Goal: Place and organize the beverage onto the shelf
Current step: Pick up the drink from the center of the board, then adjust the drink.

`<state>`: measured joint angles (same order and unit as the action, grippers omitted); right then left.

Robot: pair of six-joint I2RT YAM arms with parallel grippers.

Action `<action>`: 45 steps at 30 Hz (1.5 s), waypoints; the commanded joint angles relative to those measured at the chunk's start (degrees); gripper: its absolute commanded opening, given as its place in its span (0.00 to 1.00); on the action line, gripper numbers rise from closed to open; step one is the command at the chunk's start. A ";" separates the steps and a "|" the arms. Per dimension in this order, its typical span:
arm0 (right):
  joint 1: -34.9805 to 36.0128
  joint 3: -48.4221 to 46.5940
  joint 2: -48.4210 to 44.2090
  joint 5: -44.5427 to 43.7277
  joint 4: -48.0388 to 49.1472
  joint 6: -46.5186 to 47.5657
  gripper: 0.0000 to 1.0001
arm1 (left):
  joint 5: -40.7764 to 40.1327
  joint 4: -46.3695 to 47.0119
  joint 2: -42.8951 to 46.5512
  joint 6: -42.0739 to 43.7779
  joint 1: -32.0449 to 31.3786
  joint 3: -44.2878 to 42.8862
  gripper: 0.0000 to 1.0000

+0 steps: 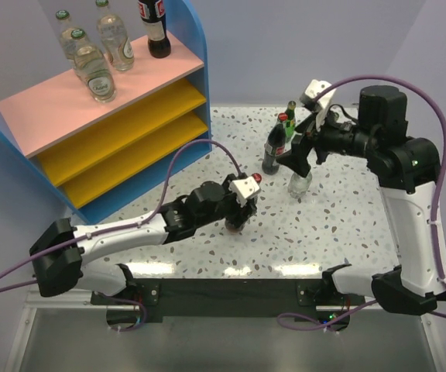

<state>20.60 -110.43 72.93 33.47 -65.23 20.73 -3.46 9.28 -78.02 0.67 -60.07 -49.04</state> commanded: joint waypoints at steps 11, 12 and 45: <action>-11.37 9.71 -2.97 -12.03 11.27 -10.53 0.99 | -11.29 -15.59 7.89 -2.60 8.83 -38.57 0.00; -11.55 10.32 -2.96 -12.64 11.70 -10.71 0.99 | -12.08 -17.00 6.05 -2.43 9.27 -41.11 0.00; -12.34 13.58 -1.47 13.16 6.09 2.88 0.99 | -12.91 -30.37 -11.20 -3.27 19.47 -84.58 0.00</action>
<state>8.32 -96.03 71.13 31.70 -55.66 14.06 -24.56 -34.06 -96.01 1.56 -40.60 -132.57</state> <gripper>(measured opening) 0.987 0.697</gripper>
